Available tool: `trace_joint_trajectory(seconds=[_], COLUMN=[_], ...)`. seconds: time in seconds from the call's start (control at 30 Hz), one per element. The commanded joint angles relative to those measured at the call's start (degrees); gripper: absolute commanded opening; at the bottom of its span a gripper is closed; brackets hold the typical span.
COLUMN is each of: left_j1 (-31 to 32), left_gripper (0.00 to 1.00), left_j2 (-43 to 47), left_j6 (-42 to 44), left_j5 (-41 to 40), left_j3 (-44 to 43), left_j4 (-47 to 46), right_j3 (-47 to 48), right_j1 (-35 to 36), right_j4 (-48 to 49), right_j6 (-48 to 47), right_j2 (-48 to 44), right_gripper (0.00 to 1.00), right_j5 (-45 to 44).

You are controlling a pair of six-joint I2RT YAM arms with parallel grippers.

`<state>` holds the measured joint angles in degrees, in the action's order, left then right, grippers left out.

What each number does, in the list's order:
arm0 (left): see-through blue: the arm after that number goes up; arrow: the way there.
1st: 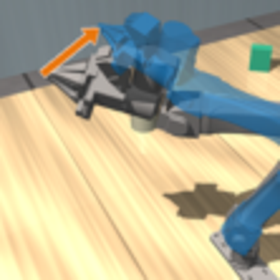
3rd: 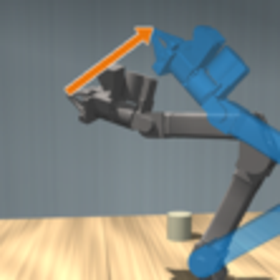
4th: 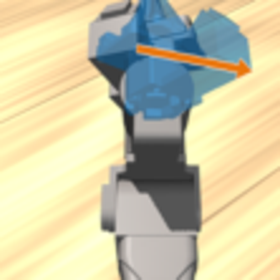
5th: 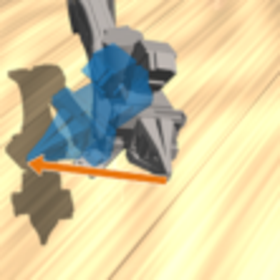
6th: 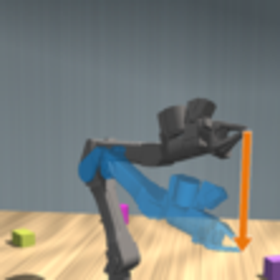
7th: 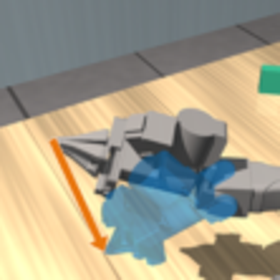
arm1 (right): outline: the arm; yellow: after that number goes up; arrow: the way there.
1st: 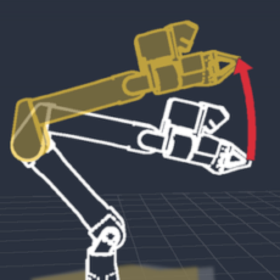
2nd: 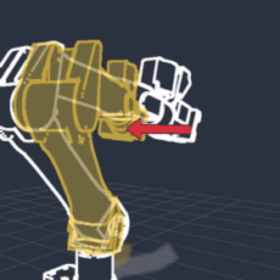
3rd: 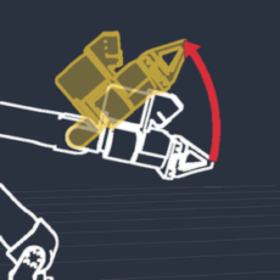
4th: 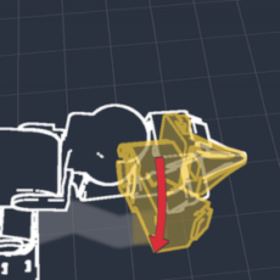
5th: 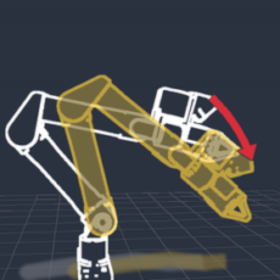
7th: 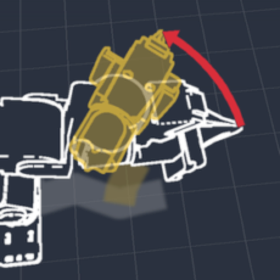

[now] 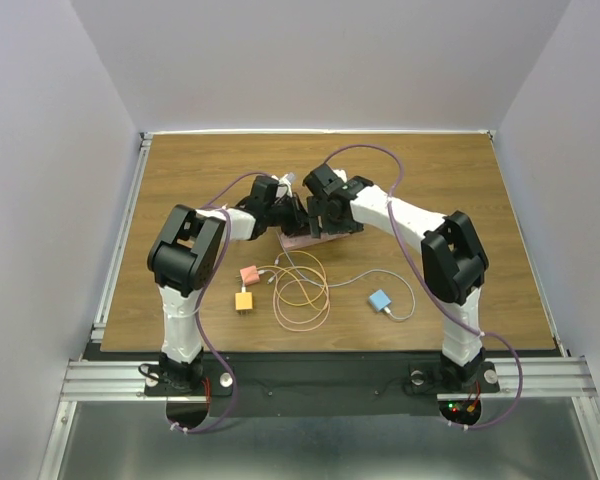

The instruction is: Pull the plug off the socket

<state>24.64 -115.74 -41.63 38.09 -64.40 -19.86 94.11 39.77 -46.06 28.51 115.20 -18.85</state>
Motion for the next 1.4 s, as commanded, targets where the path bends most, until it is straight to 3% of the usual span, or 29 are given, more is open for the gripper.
trace_joint_trajectory(seconds=[0.0, 0.3, 0.57, 0.67, 0.7, 1.07, 1.37], left_j1=[-0.3, -0.4, -0.4, -0.4, -0.4, -0.4, -0.4], left_gripper=[0.00, 0.00, 0.00, 0.00, 0.00, 0.00, 0.00], left_j2=[-1.7, -0.3, -1.9, -2.0, -2.0, -3.0, -3.6], left_j6=[3.6, 3.9, 3.8, 3.9, 4.0, 4.4, 4.0], left_j5=[-6.7, -7.4, -7.1, -7.1, -7.2, -7.4, -6.9], left_j3=[5.2, 7.1, 6.4, 6.4, 6.5, 7.9, 8.9], left_j4=[9.0, 8.8, 8.6, 8.6, 8.7, 8.5, 7.4], right_j3=[4.4, 8.3, 7.8, 8.4, 8.5, 18.0, 16.2], right_j1=[-1.8, -3.2, -3.3, -3.3, -3.4, -3.9, -5.3], right_j4=[2.6, 2.7, 2.7, 2.6, 2.7, -2.7, -3.8], right_j6=[-5.2, -9.3, -9.2, -8.6, -8.3, -10.0, -8.2], right_j2=[-0.2, 4.2, 6.4, 6.8, 5.9, -0.3, -7.3], right_gripper=[0.79, 0.53, 0.53, 0.05, 0.00, 0.00, 0.00], right_j5=[2.2, 8.1, 10.9, 9.6, 9.3, 6.6, 4.9])
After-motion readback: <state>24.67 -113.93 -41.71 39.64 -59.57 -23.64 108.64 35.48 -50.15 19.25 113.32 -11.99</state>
